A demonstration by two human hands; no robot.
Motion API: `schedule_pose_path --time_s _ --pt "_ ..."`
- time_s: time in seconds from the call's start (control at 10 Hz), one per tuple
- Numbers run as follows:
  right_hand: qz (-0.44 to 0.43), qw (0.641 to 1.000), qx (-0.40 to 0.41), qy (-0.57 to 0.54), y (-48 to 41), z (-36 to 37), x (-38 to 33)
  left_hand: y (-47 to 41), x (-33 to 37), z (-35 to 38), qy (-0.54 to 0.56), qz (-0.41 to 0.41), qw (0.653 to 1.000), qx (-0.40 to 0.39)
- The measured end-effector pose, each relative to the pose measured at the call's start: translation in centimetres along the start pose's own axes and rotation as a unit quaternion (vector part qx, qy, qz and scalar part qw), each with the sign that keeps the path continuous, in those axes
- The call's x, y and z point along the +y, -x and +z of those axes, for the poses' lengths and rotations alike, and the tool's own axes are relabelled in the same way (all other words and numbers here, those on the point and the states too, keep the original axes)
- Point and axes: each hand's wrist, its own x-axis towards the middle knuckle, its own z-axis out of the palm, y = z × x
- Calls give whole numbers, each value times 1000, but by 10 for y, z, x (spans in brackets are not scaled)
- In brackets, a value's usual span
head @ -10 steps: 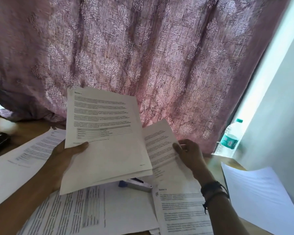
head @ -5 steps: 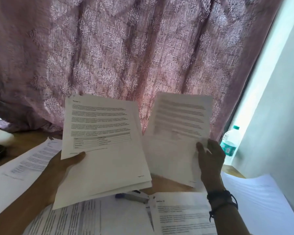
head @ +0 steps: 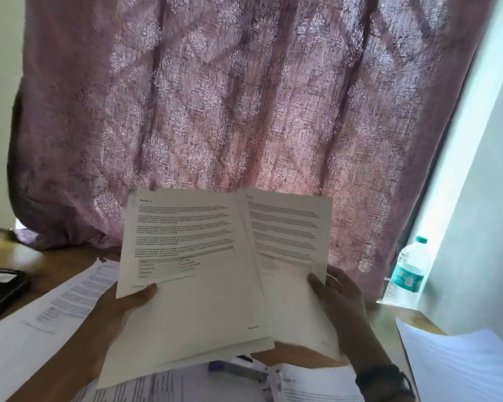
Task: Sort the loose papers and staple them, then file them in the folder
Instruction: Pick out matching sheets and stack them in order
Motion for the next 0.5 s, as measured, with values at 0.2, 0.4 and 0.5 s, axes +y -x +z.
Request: schedule_pose_path --time_s 0.2,0.4,0.5 --pt "21 994 -98 -53 3 35 8 33 47 29 70 36 996 -53" --pt "23 991 -132 -31 2 31 9 33 46 29 71 0 995 -68" --pt "32 994 -103 -19 -3 23 13 38 48 30 83 -4 994 -74"
